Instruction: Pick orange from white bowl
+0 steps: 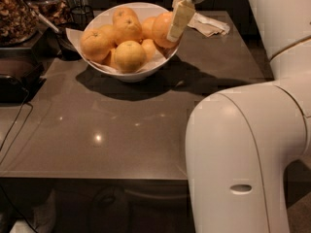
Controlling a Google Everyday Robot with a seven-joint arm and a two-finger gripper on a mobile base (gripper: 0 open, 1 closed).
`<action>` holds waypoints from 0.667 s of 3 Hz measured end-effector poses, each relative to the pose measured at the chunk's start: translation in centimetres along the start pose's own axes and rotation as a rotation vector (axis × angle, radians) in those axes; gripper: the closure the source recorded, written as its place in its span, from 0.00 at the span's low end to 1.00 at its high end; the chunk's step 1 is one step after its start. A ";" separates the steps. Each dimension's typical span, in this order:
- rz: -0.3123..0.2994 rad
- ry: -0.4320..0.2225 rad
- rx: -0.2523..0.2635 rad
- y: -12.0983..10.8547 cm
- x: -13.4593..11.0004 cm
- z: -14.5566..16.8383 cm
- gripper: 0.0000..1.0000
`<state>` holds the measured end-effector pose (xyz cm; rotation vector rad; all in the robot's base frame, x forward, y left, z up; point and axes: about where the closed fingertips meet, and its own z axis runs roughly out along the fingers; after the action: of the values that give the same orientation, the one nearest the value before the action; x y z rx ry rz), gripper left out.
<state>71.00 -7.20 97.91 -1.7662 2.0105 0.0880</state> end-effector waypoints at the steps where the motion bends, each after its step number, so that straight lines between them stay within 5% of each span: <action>1: 0.008 0.006 -0.013 0.0 -0.1 0.7 0.25; 2: 0.017 0.007 -0.029 0.0 -0.1 1.6 0.26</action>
Offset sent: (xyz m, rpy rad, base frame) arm -0.0081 -0.0068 -0.0145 -0.0403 0.1422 0.0094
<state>71.48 -6.58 96.49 -1.7695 2.0394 0.1173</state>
